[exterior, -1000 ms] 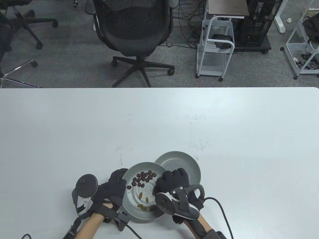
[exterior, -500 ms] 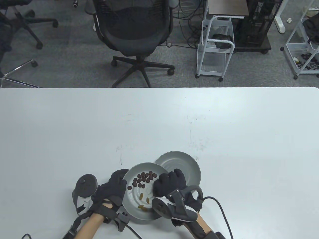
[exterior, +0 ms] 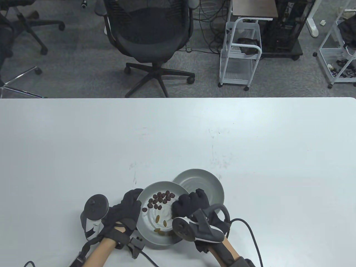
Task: Pick raisins with hand pinch into plate
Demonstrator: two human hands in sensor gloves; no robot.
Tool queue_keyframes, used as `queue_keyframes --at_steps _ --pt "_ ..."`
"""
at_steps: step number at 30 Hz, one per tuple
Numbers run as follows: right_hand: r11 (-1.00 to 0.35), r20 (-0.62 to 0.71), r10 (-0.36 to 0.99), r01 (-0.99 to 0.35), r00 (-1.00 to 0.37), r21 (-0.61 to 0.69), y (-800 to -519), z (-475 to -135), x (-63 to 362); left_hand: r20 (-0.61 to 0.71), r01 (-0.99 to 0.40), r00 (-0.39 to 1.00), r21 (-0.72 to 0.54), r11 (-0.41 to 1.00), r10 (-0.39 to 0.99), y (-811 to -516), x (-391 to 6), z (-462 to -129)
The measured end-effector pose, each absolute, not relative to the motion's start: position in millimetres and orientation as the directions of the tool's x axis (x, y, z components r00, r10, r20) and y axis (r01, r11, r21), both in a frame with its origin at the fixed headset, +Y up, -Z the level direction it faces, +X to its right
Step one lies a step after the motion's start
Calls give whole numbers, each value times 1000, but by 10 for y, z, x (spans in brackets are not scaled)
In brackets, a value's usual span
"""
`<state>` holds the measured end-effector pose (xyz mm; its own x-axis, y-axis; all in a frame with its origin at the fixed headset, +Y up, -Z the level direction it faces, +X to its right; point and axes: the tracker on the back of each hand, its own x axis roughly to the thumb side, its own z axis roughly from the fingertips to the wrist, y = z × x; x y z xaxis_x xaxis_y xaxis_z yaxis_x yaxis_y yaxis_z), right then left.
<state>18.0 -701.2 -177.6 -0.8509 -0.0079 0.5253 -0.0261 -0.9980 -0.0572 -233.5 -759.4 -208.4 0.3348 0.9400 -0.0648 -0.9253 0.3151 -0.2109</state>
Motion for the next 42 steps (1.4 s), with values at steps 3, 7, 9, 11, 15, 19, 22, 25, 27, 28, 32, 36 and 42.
queue_keyframes --at_steps 3,7,9,11,15,19,22,25,27,28,32,36,42 --pt "-997 529 -21 -20 -848 -71 -7013 -1772 179 -65 -925 335 -211 315 940 -7593 -2337 -2084" --pt "-991 542 -44 -32 -839 -130 -7024 -1765 164 -66 -925 334 -217 313 940 -7592 -2338 -2085" --pt "-990 546 -39 -40 -837 -133 -7030 -1764 159 -66 -925 333 -218 313 940 -7593 -2339 -2085" --pt "-987 556 -42 -51 -830 -150 -7033 -1765 158 -65 -923 336 -222 314 940 -7593 -2338 -2084" --pt "-987 560 -43 -53 -827 -155 -7030 -1764 152 -60 -919 342 -230 320 938 -7595 -2333 -2085" --pt "-986 562 -53 -44 -825 -158 -7030 -1758 136 -62 -919 342 -232 320 938 -7599 -2332 -2085" --pt "-983 562 -51 -60 -826 -176 -7026 -1760 145 -66 -921 336 -230 313 940 -7598 -2334 -2087" --pt "-973 559 -26 -107 -829 -205 -6991 -1763 186 -65 -927 323 -223 302 944 -7590 -2337 -2086" --pt "-960 545 2 -154 -839 -233 -6930 -1771 241 -65 -931 314 -215 294 947 -7582 -2347 -2084" --pt "-953 521 5 -162 -854 -257 -6880 -1781 292 -66 -934 308 -212 288 949 -7578 -2354 -2083" --pt "-934 427 28 -176 -904 -311 -6775 -1867 528 -71 -940 293 -201 274 953 -7571 -2376 -2083" --pt "-954 298 36 -122 -954 -275 -6846 -2058 787 -73 -942 291 -196 272 954 -7569 -2379 -2082" --pt "-995 183 -39 23 -982 -93 -7202 -2341 955 -78 -942 293 -196 274 953 -7572 -2379 -2083"
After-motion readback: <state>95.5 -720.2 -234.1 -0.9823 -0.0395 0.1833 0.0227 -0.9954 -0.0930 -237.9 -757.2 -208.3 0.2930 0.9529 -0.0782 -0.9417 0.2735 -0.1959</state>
